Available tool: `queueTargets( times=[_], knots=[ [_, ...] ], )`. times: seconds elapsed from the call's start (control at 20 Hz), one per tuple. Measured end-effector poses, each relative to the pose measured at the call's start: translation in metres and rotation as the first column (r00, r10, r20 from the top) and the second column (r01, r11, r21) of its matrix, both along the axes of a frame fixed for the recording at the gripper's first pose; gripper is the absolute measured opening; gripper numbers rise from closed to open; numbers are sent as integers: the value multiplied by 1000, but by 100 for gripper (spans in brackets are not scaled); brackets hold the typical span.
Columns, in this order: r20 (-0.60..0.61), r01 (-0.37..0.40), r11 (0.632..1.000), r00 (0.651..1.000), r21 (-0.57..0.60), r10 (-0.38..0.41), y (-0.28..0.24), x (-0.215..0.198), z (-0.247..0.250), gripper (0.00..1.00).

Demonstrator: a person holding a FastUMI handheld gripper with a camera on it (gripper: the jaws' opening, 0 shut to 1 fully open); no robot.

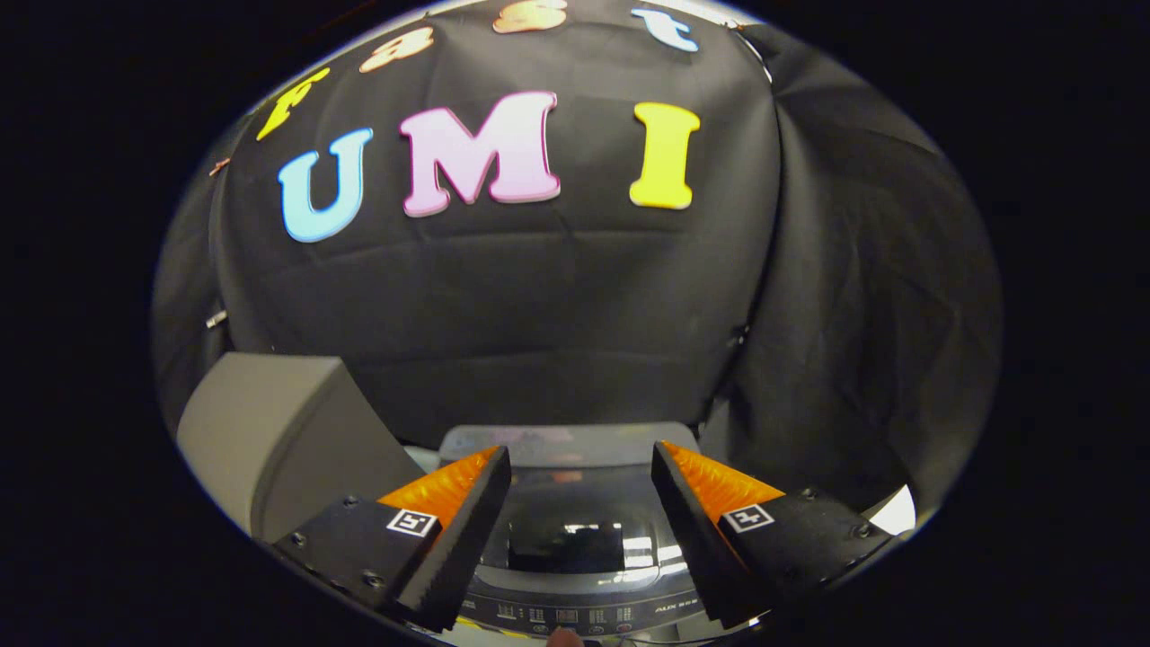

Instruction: Put the clothes into the washing machine and then close the washing machine lid.

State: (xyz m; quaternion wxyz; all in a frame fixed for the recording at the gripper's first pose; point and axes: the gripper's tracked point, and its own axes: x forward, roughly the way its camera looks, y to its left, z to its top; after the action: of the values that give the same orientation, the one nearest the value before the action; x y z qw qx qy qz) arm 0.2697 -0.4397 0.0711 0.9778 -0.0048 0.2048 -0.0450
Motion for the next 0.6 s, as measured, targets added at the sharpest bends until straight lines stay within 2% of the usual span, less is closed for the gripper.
queueTargets(
  times=[0.3, 0.6],
  knots=[
    [233, -30, 1000, 972, -4, 30, 11, -26, 110, 99],
    [378, -49, 999, 925, 2, 45, 17, -58, 178, 99]
  ],
)
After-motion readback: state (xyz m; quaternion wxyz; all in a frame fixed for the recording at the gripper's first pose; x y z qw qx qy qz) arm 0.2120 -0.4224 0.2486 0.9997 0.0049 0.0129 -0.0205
